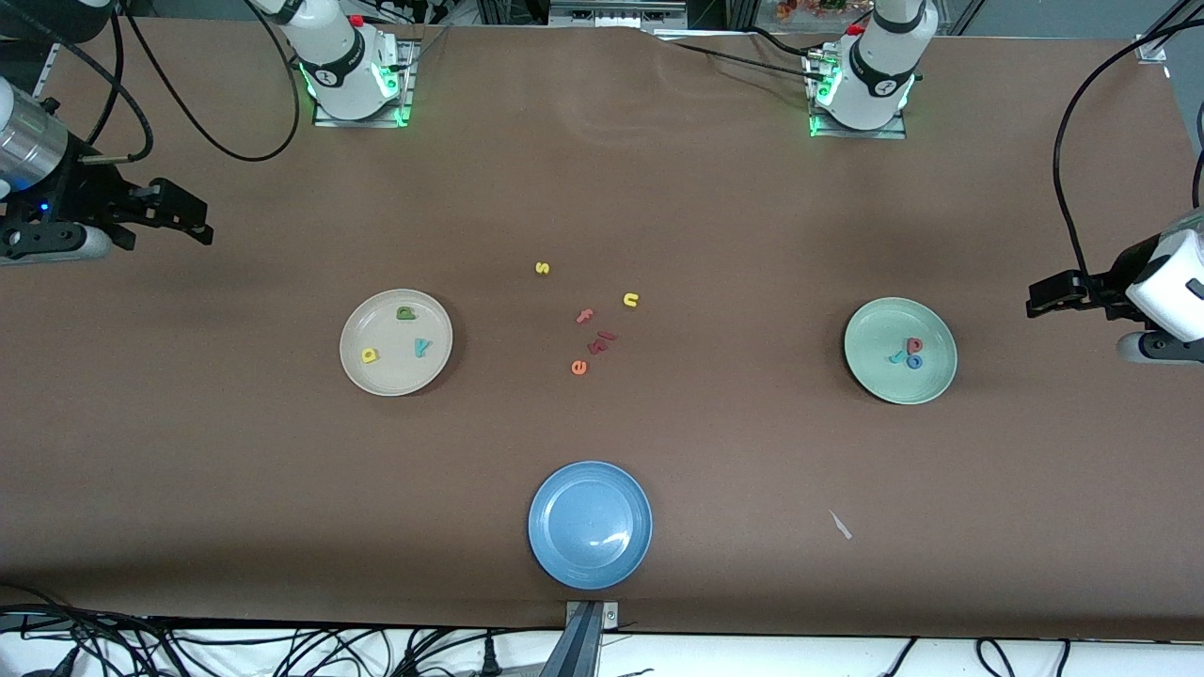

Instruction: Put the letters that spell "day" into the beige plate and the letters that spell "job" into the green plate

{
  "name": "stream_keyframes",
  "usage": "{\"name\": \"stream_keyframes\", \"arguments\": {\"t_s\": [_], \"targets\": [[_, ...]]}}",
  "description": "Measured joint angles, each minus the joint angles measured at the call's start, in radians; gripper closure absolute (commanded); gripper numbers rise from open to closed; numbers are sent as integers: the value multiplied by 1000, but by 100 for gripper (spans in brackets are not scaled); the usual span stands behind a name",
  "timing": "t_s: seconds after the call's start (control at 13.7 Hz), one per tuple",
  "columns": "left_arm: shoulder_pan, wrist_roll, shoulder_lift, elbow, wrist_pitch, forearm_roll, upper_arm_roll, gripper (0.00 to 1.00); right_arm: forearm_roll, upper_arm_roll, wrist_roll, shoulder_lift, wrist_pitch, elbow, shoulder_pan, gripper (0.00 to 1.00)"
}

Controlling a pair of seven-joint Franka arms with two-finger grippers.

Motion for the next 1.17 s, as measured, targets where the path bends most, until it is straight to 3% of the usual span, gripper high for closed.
{"name": "stream_keyframes", "arguments": {"t_s": [1.17], "targets": [[13, 4, 43, 14, 7, 0, 3, 1, -37, 23, 0, 33, 30, 13, -25, 0]]}}
